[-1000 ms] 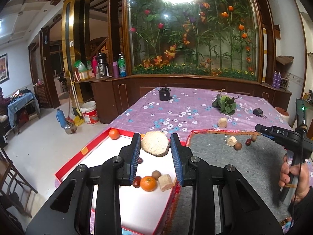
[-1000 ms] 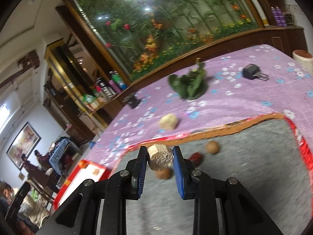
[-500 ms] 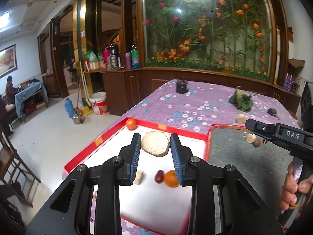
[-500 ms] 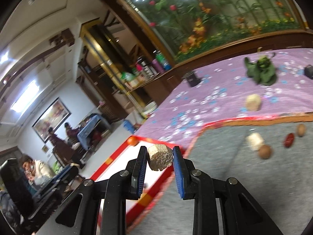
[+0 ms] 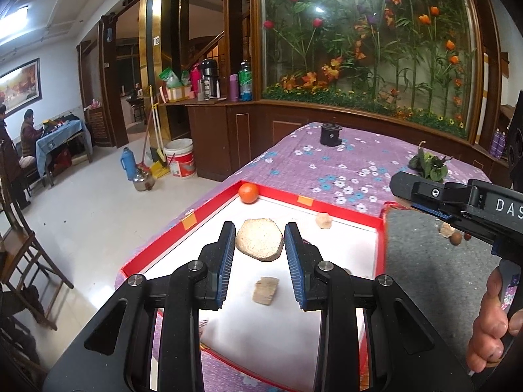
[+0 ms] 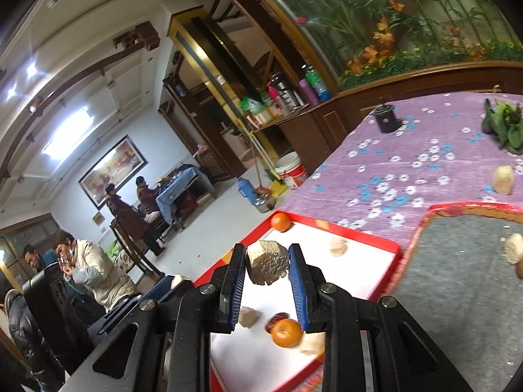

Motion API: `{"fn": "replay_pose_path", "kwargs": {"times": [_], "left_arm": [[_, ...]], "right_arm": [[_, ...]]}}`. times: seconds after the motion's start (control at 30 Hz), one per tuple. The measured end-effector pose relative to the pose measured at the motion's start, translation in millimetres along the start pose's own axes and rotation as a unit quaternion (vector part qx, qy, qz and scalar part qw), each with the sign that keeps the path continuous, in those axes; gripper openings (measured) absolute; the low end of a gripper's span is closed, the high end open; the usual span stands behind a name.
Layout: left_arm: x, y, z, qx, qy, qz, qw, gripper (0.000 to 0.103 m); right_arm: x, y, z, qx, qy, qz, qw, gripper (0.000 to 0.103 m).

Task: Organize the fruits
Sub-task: 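Carry both textured beige balls from the mat over the white tray, then open both grippers to drop the textured balls into the white tray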

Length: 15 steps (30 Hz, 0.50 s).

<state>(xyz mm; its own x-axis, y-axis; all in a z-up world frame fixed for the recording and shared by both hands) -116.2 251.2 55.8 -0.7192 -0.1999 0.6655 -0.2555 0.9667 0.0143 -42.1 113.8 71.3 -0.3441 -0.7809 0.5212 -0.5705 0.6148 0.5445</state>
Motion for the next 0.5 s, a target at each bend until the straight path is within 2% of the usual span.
{"fn": "replay_pose_path", "kwargs": {"times": [0.27,0.5], "left_arm": [[-15.8,6.6,1.1,0.000,0.016,-0.022,0.9996,0.030],[-35.2,5.4,1.3,-0.002,0.032,-0.043,0.9986,0.030]], "right_arm": [[-44.5,2.0,3.8,-0.001,0.025,-0.015,1.000,0.025],[-74.1,-23.5,18.6,-0.022,0.057,-0.025,0.998,0.025]]}}
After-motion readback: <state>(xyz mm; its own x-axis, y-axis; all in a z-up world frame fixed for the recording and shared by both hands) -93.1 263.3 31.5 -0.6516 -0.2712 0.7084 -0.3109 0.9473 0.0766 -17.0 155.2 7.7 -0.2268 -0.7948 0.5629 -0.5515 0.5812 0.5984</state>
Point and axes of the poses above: each gripper's, at about its wrist camera, not at the fingertips, and x roughly against the way its jaws point, y to its left, z to its underside, the point moved 6 cm from there along -x, roughly the way its jaws point, and after that the axes turned 12 degrees about y, right-handed, at the moved point
